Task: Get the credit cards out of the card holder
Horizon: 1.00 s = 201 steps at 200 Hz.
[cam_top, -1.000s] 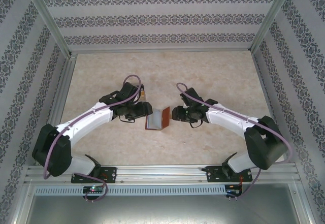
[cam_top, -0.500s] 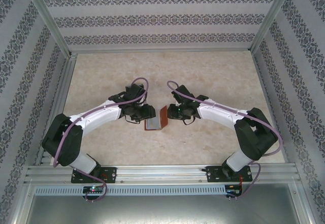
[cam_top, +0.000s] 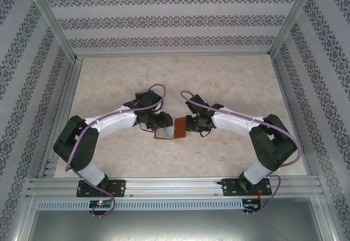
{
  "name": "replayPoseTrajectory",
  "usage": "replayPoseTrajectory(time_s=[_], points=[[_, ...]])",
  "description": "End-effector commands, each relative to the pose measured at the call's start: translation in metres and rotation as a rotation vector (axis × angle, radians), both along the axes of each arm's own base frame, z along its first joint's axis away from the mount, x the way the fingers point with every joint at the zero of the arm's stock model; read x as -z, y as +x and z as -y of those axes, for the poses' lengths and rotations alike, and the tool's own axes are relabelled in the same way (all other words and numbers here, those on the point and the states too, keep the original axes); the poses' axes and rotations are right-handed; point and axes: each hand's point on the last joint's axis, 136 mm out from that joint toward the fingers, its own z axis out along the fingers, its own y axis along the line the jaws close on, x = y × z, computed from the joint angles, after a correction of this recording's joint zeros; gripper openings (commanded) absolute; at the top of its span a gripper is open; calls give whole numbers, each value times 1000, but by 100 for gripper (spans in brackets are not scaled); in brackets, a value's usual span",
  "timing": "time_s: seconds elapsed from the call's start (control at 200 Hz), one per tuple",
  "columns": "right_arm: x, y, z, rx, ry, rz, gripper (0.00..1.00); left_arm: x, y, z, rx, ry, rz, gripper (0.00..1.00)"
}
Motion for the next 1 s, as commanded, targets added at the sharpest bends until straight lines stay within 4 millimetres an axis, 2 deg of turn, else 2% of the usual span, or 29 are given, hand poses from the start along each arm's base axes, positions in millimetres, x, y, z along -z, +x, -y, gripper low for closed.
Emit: replayPoseTrajectory(time_s=[0.0,0.13,0.23,0.355,0.615,0.809,0.999], points=[[0,1,5,14,-9,5,29,-11,5,34,70,-80,37,45],[-14,4,6,34,26,41,36,-15,4,58,125,-123,42,45],[-23,3,9,57,60,59,39,-11,4,67,148,-120,32,45],[-24,-5,15,90,95,57,42,-6,6,74,154,-120,13,45],[-21,-28,14,137,232,65,44,9,6,76,143,-108,-25,45],[-31,-34,8,139,333,117,49,13,7,79,140,-99,-38,45],[-20,-34,-4,120,330,84,43,6,10,76,124,-87,-24,46]])
